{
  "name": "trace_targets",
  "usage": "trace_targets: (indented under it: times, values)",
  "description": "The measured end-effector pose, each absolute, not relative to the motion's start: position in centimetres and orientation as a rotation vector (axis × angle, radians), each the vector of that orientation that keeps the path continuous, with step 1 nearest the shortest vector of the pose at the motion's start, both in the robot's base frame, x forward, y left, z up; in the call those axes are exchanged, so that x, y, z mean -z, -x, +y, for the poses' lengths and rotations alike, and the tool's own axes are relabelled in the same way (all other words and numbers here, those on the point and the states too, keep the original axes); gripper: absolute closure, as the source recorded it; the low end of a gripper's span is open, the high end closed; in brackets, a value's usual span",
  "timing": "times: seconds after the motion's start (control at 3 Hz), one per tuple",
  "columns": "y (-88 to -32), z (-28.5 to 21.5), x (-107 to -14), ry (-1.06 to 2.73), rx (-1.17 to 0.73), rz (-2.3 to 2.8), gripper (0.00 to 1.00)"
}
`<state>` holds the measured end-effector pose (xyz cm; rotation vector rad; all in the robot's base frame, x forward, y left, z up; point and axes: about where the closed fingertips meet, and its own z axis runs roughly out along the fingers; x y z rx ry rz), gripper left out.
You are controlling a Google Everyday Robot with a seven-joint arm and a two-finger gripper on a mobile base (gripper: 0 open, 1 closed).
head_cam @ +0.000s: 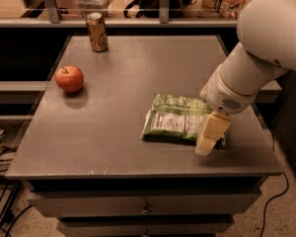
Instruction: Move green jalapeno chip bag near orange can
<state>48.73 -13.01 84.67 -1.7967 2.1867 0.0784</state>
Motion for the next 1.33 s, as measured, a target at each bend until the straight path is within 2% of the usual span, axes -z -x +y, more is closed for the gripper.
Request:
trace_targets:
  times: [1.0,1.33]
  values:
    - [-48.8,-12.3,-87.9,1.815,0.004,2.159,0.88]
    - [-49.1,-11.6,-91.8,1.815,0.051,2.078,1.0]
